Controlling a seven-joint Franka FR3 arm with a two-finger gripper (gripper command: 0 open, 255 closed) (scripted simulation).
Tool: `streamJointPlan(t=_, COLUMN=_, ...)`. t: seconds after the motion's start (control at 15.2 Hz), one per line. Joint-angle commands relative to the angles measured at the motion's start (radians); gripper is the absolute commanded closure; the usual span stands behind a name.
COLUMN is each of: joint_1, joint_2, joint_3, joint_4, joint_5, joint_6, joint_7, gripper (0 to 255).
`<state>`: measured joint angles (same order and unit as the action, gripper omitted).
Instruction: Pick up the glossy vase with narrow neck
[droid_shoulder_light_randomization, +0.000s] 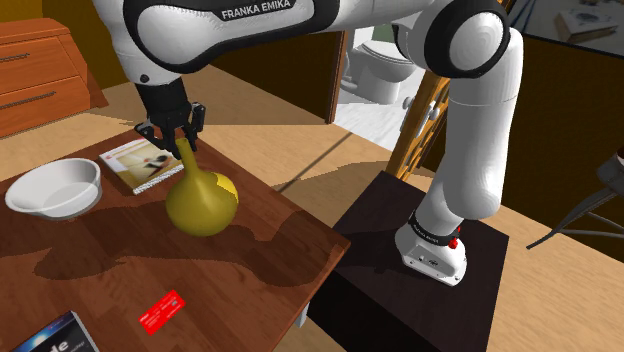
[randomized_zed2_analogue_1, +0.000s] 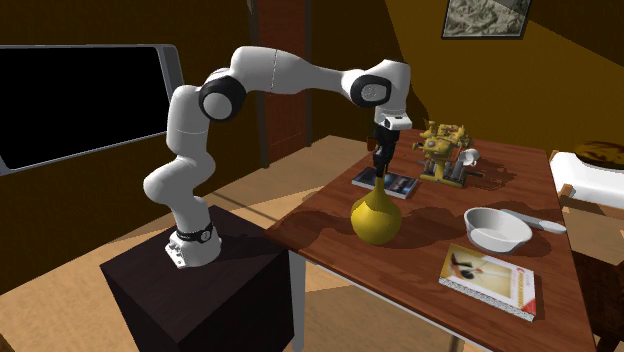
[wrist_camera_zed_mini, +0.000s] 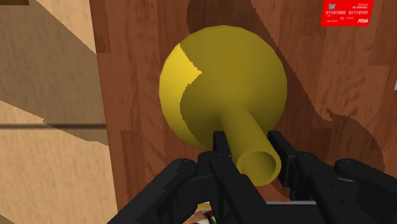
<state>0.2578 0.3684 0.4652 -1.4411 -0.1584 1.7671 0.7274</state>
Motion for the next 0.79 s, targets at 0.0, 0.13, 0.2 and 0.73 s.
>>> streamJointPlan(t=0.0, joint_1=0.000, joint_2=0.000, joint_3=0.000, joint_4=0.000, joint_5=0.000, joint_6=0.000, joint_7=0.000, gripper=255)
streamJointPlan(t=0.13, joint_1=0.001, joint_2=0.000, joint_3=0.000, joint_4=-0.003, joint_5=0.000, joint_6=0.002, joint_7=0.002, gripper=255)
streamJointPlan(t=0.2, joint_1=0.002, joint_2=0.000, joint_3=0.001, joint_4=0.011, joint_5=0.000, joint_6=-0.011, joint_7=0.001, gripper=255)
streamJointPlan(t=0.73, joint_1=0.017, joint_2=0.011, joint_3=0.003, joint_4=0.136, joint_5=-0.003, joint_6=-0.125, joint_7=-0.001, gripper=255)
